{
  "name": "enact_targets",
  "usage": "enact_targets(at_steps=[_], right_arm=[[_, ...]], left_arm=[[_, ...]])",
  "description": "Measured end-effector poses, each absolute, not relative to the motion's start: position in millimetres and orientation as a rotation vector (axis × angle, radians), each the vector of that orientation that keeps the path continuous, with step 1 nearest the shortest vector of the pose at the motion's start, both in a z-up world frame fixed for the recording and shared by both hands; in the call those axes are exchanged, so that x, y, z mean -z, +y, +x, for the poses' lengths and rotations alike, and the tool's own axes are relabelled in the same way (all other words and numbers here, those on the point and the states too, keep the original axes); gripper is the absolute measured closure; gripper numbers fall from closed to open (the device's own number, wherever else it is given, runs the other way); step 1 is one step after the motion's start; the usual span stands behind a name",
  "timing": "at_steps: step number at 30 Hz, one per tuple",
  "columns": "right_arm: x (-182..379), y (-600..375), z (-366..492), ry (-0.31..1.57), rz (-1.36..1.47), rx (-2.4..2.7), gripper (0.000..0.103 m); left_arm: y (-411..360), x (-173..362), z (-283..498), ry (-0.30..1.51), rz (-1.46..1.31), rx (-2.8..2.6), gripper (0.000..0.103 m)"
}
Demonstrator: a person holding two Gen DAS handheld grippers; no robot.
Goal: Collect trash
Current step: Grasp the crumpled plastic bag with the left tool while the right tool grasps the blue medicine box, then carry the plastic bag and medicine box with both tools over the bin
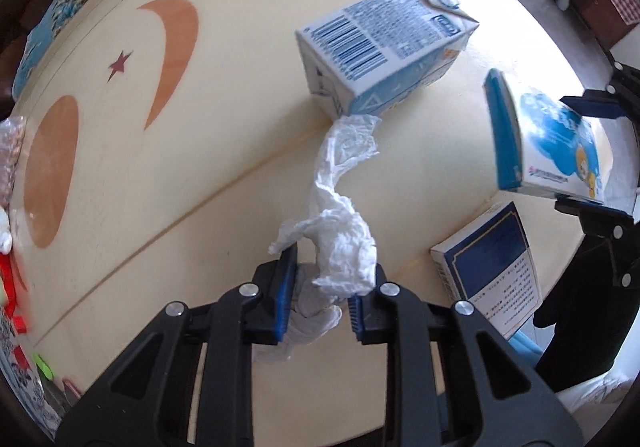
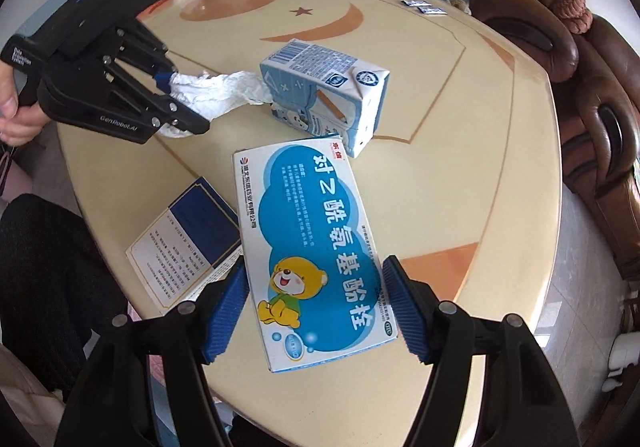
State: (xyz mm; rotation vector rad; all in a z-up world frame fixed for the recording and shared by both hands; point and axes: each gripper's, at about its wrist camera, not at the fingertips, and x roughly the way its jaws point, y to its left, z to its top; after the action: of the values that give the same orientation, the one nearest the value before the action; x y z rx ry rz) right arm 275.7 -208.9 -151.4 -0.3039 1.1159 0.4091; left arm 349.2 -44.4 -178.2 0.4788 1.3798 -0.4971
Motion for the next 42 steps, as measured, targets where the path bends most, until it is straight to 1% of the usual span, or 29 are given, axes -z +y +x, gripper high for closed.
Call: enact_targets(at_steps=[5, 11, 15, 18, 25, 35, 42], right_arm=[[134, -218, 268, 1.075, -0.259, -0.346, 0.037], [97, -222, 249, 1.014, -0.225, -0.301, 0.037], [63, -219, 227, 0.957, -0.207, -0.292, 0.037], [44, -213, 216, 0.923, -0.209, -0.293, 0.037], [22, -189, 184, 0.879, -0.223, -0.321, 0.037], [-5, -171, 134, 0.823, -0.227, -0.34, 0.037], [-8, -155, 101, 0.806, -0.255, -0.354, 0.037]], left_arm=[[-20, 167, 347, 1.386, 0.361, 0.444, 0.079], [2, 134, 338, 1.348, 0.323, 0.374, 0.079], [12, 103, 314, 1.306, 0.311, 0.344, 0.079], [12, 90, 299, 1.304, 0.272, 0.337, 0.079], [13, 60, 249, 1.259, 0.26, 0.328, 0.079], [15, 40, 190, 1.194, 0.282, 0.336, 0.079], [5, 50, 156, 1.19, 0.287, 0.38, 0.079]])
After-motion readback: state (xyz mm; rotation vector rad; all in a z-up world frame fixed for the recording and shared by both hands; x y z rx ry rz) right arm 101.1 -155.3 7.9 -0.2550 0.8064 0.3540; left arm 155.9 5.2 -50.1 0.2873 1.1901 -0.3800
